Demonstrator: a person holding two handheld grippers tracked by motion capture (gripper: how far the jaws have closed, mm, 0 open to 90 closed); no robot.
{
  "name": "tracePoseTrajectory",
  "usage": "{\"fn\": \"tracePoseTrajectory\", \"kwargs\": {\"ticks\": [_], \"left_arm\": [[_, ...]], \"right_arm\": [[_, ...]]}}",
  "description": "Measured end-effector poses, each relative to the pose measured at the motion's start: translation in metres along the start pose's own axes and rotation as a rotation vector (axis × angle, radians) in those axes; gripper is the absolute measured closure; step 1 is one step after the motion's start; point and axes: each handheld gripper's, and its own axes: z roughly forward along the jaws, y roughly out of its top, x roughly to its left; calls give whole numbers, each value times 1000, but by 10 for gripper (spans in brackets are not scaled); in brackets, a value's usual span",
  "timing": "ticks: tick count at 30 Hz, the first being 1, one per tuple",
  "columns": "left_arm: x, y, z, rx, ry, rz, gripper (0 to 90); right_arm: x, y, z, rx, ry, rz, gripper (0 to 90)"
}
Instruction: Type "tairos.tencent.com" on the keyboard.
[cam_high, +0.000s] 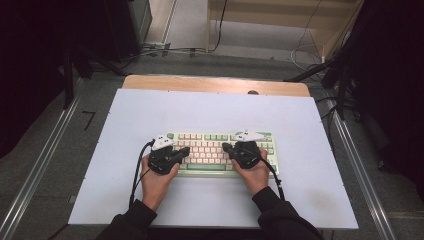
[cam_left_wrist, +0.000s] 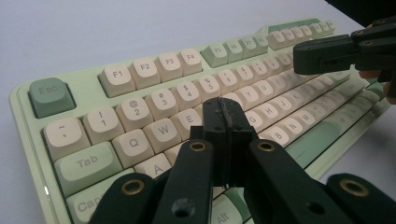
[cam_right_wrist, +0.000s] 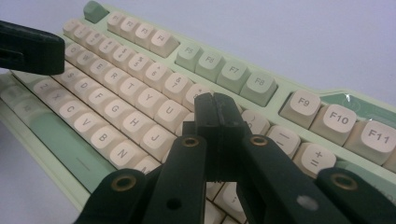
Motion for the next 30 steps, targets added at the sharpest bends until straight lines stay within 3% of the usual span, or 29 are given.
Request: {"fn": "tracePoseTrajectory", "kwargs": {"ticks": [30], "left_arm": [[3,0,-1,-6,-1,-15,900]], "right_arm": [[6,-2,-10,-5,26,-23,882]]}}
